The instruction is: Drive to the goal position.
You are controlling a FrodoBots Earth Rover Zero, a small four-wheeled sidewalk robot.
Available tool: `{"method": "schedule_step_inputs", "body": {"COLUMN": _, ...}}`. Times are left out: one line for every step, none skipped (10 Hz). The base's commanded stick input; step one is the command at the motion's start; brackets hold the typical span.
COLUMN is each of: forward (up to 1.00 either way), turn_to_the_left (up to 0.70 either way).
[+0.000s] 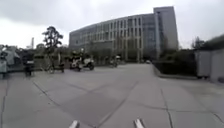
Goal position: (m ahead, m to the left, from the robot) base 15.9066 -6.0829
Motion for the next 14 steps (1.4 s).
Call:
{"method": "schedule_step_inputs", "body": {"forward": 0.85, "turn_to_the_left": 0.00}}
{"method": "schedule_step_inputs", "body": {"forward": 0.85, "turn_to_the_left": 0.00}}
{"method": "schedule_step_inputs", "body": {"forward": 0.85, "turn_to_the_left": 0.00}}
{"method": "schedule_step_inputs", "body": {"forward": 0.85, "turn_to_the_left": 0.00}}
{"method": "schedule_step_inputs", "body": {"forward": 0.85, "turn_to_the_left": 0.00}}
{"method": "schedule_step_inputs", "body": {"forward": 0.85, "turn_to_the_left": 0.00}}
{"method": "schedule_step_inputs", "body": {"forward": 0.85, "turn_to_the_left": 0.00}}
{"method": "schedule_step_inputs", "body": {"forward": 0.85, "turn_to_the_left": 0.00}}
{"method": "schedule_step_inputs", "body": {"forward": 0.85, "turn_to_the_left": 0.00}}
{"method": "schedule_step_inputs", "body": {"forward": 0.85, "turn_to_the_left": 0.00}}
{"method": "schedule_step_inputs", "body": {"forward": 0.85, "turn_to_the_left": 0.00}}
{"method": "schedule_step_inputs", "body": {"forward": 0.85, "turn_to_the_left": 0.00}}
{"method": "schedule_step_inputs", "body": {"forward": 0.85, "turn_to_the_left": 0.00}}
{"method": "schedule_step_inputs", "body": {"forward": 0.85, "turn_to_the_left": -0.01}}
